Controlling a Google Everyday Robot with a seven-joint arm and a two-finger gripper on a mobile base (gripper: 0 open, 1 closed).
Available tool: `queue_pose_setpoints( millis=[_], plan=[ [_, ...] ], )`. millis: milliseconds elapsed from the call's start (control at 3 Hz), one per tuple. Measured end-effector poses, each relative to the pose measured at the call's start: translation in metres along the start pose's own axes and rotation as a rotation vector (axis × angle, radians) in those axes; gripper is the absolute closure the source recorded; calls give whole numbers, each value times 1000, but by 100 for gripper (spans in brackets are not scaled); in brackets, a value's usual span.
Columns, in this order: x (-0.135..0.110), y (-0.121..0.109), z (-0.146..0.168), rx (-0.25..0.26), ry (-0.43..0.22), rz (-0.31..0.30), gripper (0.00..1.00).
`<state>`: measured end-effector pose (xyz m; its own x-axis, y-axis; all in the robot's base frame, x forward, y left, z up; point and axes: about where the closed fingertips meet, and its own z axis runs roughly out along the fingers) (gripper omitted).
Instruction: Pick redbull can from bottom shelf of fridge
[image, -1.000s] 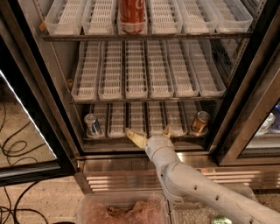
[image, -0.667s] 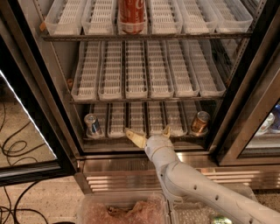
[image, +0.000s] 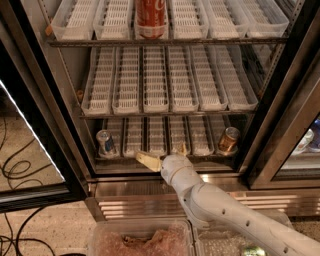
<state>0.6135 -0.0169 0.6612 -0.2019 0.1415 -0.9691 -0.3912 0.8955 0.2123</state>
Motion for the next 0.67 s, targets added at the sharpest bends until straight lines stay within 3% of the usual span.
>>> queue_pose_setpoints(
  millis=[667],
  plan=[
    [6,5,15,0,0,-25,0]
  ],
)
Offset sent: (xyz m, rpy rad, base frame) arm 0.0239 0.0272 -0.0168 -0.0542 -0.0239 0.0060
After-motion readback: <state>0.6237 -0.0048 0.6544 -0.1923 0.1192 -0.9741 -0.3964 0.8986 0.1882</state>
